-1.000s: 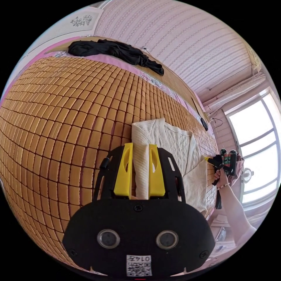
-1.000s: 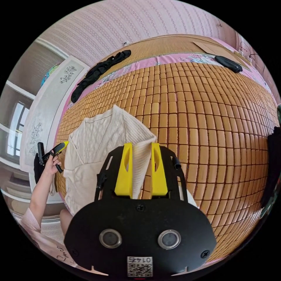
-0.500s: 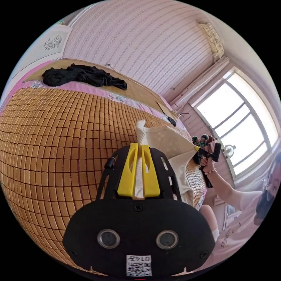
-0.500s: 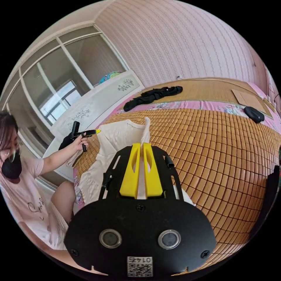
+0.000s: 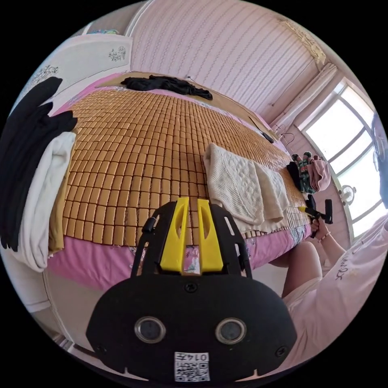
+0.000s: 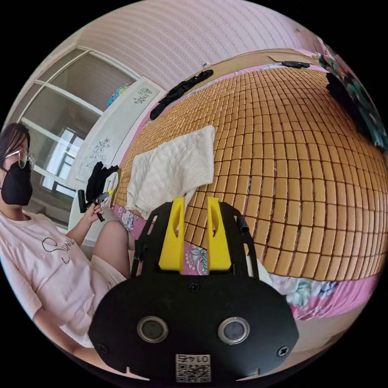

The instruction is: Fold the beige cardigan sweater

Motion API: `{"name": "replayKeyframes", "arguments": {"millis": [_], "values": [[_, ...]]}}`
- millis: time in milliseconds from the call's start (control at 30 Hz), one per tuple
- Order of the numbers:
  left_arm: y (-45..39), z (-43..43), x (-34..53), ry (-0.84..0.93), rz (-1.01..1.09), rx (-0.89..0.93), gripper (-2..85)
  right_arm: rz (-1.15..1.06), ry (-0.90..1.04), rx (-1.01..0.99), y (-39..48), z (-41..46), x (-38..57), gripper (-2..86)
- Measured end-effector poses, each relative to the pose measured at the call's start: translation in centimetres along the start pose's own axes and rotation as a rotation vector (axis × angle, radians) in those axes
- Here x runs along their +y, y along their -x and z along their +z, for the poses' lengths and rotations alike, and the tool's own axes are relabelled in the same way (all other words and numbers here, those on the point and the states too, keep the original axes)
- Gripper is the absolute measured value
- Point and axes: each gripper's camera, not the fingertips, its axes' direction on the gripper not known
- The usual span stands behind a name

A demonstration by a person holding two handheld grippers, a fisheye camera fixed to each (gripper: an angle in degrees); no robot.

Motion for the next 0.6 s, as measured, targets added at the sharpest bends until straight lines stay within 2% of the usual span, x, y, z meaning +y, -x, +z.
{"name": "replayKeyframes", "arguments": {"millis": [100, 267, 300, 367, 433, 600], "values": [[-1.6, 1.2, 0.2, -0.058, -0.086, 0.061, 7.4, 0.060, -0.013, -0.048, 0.3, 2.7, 0.9, 12.9], [-6.0, 8.3, -1.1, 0.092, -0.146, 0.201, 10.9, 0.163, 0.009, -0.013, 0.5, 7.0, 0.9, 10.1], [-6.8, 8.9, -1.3, 0.112, -0.124, 0.189, 10.2, 0.189, 0.011, -0.005, 0.3, 7.3, 1.0, 8.6], [-10.3, 9.7, -1.5, 0.159, 0.038, -0.011, 6.5, 0.239, 0.028, -0.058, -1.1, 7.7, 1.1, 4.3], [-12.3, 9.5, -1.2, 0.180, 0.185, -0.098, 4.0, 0.286, 0.080, -0.110, -2.3, 7.2, 0.9, 3.1], [-15.0, 6.1, 0.0, 0.207, 0.314, -0.151, 0.7, 0.167, 0.075, -0.056, -0.6, 3.1, 1.9, 1.7]]}}
